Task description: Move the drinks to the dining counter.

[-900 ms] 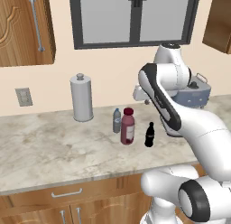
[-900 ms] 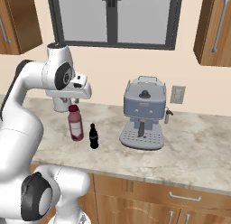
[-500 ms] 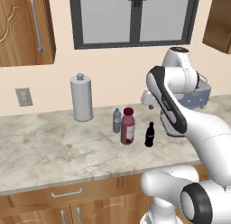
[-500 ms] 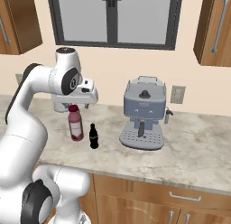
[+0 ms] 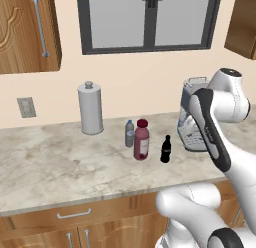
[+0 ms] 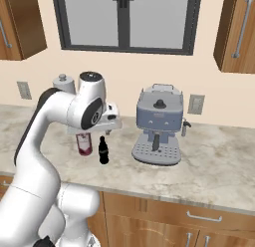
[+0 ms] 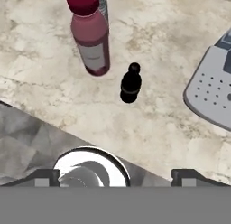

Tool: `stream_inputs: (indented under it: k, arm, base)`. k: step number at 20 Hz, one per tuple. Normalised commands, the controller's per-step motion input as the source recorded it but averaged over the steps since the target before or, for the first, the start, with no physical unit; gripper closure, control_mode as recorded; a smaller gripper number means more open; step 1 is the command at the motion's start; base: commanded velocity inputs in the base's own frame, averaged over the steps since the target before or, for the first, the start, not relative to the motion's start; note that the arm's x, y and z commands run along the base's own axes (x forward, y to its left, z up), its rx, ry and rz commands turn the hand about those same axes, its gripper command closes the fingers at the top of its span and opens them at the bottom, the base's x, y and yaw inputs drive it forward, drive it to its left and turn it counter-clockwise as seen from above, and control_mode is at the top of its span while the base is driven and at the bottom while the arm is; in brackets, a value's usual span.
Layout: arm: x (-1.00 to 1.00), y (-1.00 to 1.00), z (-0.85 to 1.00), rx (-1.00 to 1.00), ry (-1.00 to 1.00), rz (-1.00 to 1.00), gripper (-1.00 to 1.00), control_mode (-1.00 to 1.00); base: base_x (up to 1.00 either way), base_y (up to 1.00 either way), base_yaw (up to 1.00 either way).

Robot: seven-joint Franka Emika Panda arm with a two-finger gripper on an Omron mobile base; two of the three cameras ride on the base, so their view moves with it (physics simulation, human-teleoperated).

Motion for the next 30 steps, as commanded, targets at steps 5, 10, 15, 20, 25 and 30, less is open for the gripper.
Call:
stream_inputs:
  k: [5,10,15,20,25,30]
  arm:
    - [-0.41,-0.47,-0.33,0.00,-0.10,0.27,-1.00,-1.00]
    - [-0.26,-0.36,-0.29,0.00,-0.16,0.29,-1.00,-1.00]
    - [-0.07,-0.22,-0.17,0.08,-0.22,0.27,-1.00,-1.00]
    - [0.30,0.04,0.07,0.05,-0.03,0.00,-1.00,-1.00]
    - [0.50,0.01,0.16,0.00,0.06,0.00,-1.00,-1.00]
    - [0.45,0.00,0.00,0.00,0.10,0.00,-1.00,-1.00]
  base:
    - [0.00,0.00,0.00]
    - [0.00,0.00,0.00]
    - [0.00,0.00,0.00]
    - [0.00,0.00,0.00]
    - [0.00,0.00,0.00]
    - [0.00,0.00,0.00]
